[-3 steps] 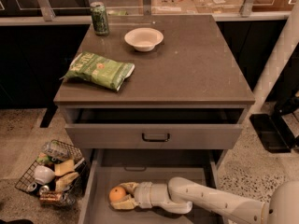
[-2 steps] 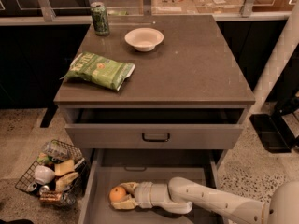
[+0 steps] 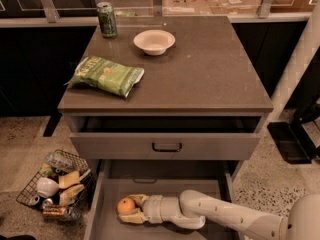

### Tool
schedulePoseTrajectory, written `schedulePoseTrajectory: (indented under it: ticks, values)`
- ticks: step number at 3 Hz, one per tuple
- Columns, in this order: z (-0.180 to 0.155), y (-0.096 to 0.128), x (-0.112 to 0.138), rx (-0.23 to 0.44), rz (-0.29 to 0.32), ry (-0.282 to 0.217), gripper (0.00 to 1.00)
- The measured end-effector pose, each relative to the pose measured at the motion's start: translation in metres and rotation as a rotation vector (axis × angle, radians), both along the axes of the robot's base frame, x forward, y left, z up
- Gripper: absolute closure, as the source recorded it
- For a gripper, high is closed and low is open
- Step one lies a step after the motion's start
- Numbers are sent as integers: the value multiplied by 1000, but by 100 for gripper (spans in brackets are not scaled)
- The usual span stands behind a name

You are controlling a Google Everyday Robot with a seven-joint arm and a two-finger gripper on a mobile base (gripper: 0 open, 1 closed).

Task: Place orange into middle drawer

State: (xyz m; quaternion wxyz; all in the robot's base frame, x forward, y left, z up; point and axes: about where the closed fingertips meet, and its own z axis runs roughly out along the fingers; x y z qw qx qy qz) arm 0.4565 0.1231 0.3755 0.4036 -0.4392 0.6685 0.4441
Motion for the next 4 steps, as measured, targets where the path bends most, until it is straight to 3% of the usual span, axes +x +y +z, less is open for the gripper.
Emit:
schedulePoseTrajectory:
  ticks: [1, 2, 3, 4]
  values:
    - [0, 2, -1, 2, 3, 1, 0]
    - [3, 2, -1, -5, 0, 2, 0]
    - [25, -7, -7, -47, -11, -30, 0]
    - [78, -35, -23, -139, -78, -135, 0]
